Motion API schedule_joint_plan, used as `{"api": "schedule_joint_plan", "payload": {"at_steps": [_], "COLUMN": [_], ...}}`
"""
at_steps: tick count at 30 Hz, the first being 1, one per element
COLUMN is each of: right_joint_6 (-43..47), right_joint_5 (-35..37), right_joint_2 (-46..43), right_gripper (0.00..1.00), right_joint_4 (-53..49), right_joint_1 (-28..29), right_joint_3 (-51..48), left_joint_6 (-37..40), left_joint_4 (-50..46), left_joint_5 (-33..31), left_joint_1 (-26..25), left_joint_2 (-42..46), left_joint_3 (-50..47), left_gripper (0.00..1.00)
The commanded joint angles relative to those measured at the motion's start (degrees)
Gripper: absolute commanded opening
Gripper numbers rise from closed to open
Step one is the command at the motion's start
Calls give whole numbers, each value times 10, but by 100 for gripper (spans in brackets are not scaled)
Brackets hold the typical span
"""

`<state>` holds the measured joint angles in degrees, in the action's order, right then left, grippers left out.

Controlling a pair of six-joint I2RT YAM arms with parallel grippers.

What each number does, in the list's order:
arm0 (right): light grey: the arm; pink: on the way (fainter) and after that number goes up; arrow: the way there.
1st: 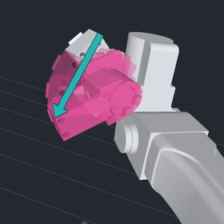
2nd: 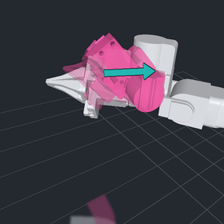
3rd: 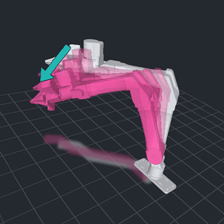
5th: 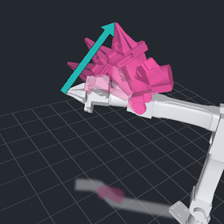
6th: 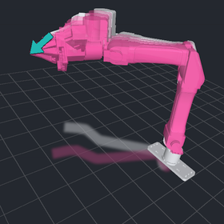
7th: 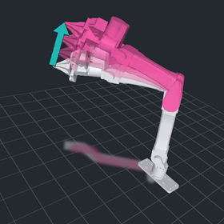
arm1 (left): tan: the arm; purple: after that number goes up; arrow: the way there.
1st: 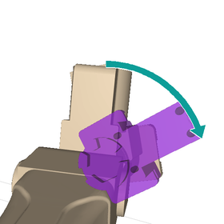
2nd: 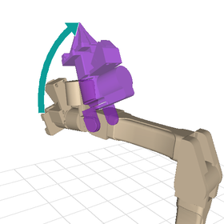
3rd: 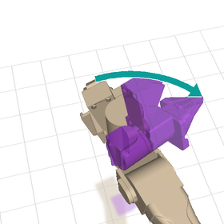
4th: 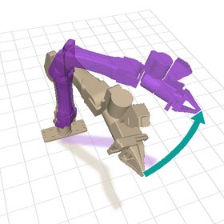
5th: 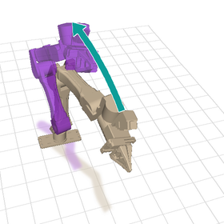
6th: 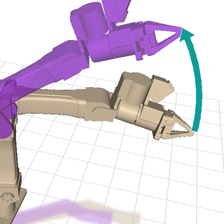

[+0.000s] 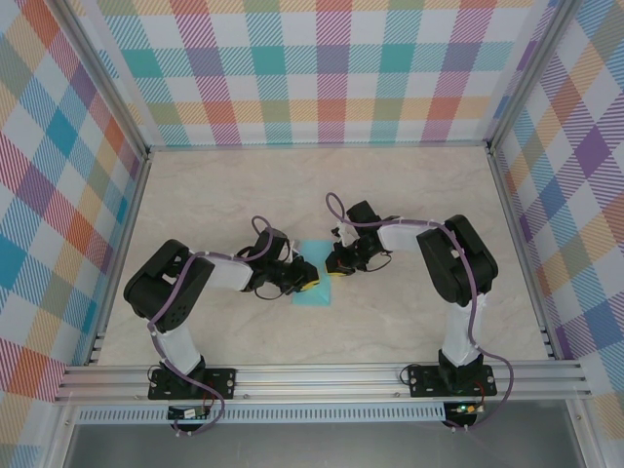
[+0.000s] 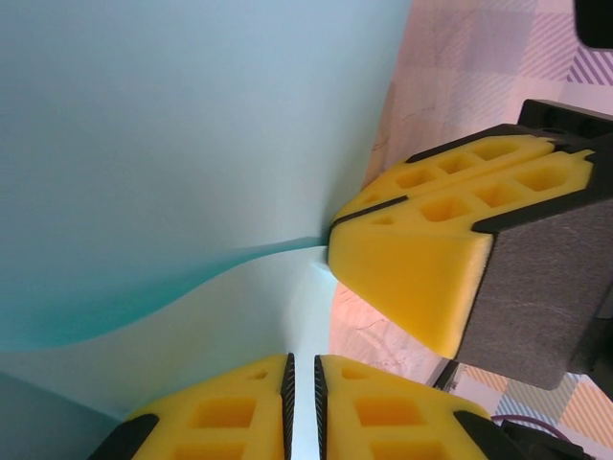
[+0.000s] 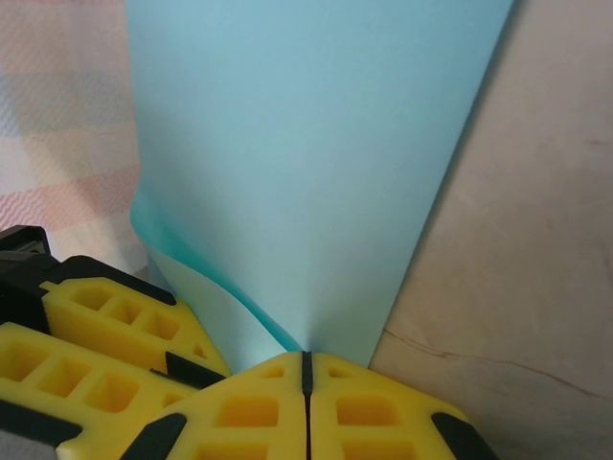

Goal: Fold a paper plane with a square sheet of paper (pick it up from the middle)
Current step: Fold the triangle a second time at the center of the table.

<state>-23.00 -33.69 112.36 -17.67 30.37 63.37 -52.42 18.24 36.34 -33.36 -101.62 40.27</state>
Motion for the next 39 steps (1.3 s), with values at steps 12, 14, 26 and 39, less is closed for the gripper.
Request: {"api": "schedule_joint_plan", "payload": {"at_steps": [12,14,26,39], "right_joint_6": [19,20,6,-29], "right_joint_5": [-1,-1,41,55], "right_joint_2": [19,19,-16,-90], "right_gripper": [6,6,19,15], "right_joint_4": [-12,-12,-32,-19], "right_joint_1": [3,3,2,14], "right_joint_3": [13,13,23,-9], "left_joint_6": [16,17,22,11], "left_joint_4": [-28,-32,-105,-149], "left_joint_5": [-14,-14,-32,-78], "left_joint_1": [-6,-6,-7,-7], "left_joint_2": [-9,-11,-27,-12], "left_joint_3": [2,2,10,3], "left_gripper": [16,16,14,11]}}
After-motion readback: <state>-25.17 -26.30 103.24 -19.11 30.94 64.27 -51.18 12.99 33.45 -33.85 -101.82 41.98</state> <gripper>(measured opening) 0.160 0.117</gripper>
